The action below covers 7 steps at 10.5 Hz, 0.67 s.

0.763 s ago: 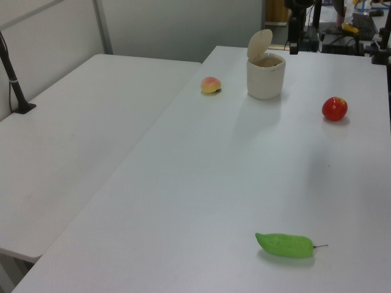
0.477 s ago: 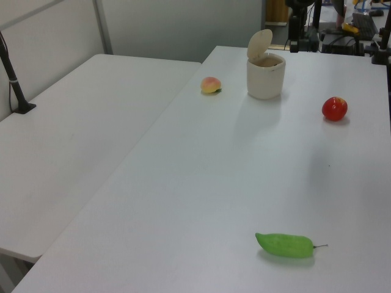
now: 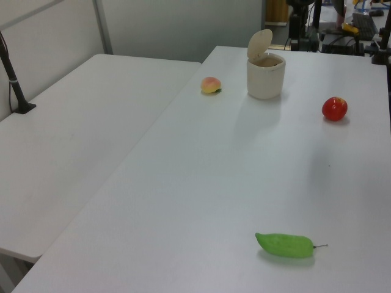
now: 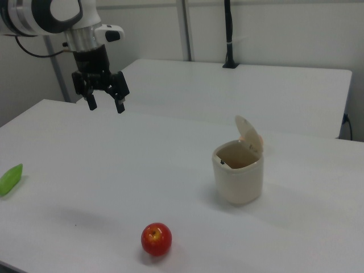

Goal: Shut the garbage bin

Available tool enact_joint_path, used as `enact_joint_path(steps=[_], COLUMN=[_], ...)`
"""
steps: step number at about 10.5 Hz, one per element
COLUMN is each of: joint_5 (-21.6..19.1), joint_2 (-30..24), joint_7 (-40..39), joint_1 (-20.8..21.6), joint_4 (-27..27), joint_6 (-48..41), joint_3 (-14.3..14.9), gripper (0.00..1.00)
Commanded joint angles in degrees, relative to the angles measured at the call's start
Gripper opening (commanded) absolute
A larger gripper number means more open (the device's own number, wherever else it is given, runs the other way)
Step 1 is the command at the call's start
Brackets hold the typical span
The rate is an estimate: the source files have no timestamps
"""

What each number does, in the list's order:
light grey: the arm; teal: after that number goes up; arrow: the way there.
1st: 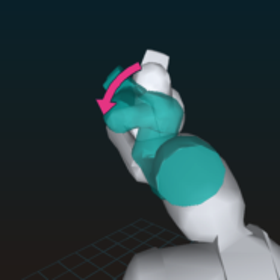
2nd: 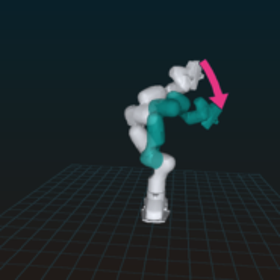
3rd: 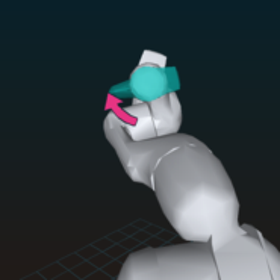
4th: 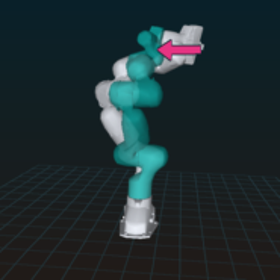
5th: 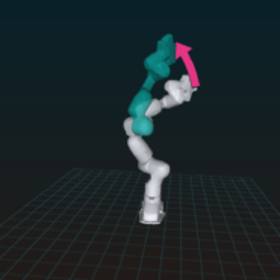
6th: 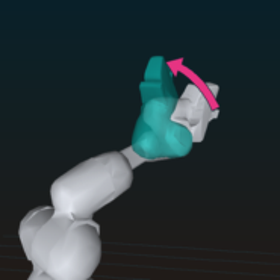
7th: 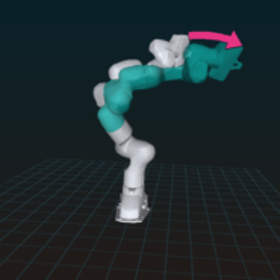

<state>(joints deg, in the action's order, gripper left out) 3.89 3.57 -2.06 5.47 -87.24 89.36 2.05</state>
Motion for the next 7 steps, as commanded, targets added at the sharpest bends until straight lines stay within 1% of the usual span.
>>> enact_joint_path(steps=[1, 2, 3, 4, 5, 6, 7], joint_5=[0.1, 0.1, 0.1, 0.1, 0.1, 0.1, 0.1], joint_2=[-1.4, -1.3, -1.3, -1.3, -1.1, -0.9, -0.9], joint_7=[0.0, 0.0, 0.0, -0.3, -0.6, -0.6, -0.7], joint_1=[0.3, 0.2, 0.2, 0.2, 0.3, 0.3, 0.3], joint_4=[-0.7, -0.7, -0.7, -0.7, -0.7, -0.7, -0.7], joint_6=[-0.9, -0.9, -0.9, -0.9, -0.8, -0.6, -0.5], joint_3=[0.2, 0.3, 0.3, 0.3, 0.3, 0.3, 0.3], gripper=[1.00, 0.97, 0.81, 0.49, 0.19, 0.00, 0.00])
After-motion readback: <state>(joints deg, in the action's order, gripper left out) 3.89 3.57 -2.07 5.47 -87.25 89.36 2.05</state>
